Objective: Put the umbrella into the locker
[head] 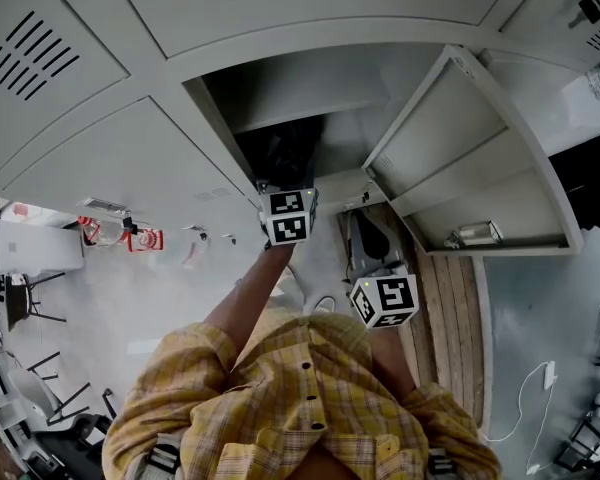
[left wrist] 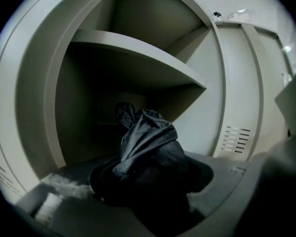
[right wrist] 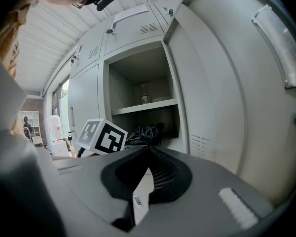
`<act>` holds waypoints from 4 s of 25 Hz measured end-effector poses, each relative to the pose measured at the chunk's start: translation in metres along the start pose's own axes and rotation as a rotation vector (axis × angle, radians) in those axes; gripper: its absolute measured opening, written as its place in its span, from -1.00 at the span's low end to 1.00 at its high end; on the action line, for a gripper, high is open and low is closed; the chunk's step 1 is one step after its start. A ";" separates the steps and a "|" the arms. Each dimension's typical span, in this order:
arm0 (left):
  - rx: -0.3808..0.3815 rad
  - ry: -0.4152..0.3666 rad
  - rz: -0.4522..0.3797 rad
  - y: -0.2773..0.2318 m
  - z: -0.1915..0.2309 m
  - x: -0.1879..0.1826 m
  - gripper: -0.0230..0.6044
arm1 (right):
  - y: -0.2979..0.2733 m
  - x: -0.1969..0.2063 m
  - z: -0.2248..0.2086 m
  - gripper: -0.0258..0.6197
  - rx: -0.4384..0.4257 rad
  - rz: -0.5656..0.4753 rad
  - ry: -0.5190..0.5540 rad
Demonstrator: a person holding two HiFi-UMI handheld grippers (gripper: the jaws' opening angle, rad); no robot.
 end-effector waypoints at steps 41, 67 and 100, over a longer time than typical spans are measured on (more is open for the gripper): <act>0.017 -0.034 0.077 -0.003 -0.007 -0.004 0.29 | 0.020 0.001 0.016 -0.92 -0.035 0.005 0.013; 0.012 -0.015 -0.136 0.153 0.010 -0.017 -0.71 | 0.048 -0.016 0.043 -0.92 -0.040 -0.066 0.060; 0.080 0.031 -0.207 0.214 0.018 0.006 -0.94 | 0.053 -0.017 0.057 -0.93 -0.048 -0.086 0.081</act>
Point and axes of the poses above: the fingertips, and each gripper's own axes: y backward along the fingers, z to its left, x out of its underside, the point moved 10 cm from there along y, backward along the fingers, and after that the axes turned 14 degrees about -x, right-handed, at the moved point
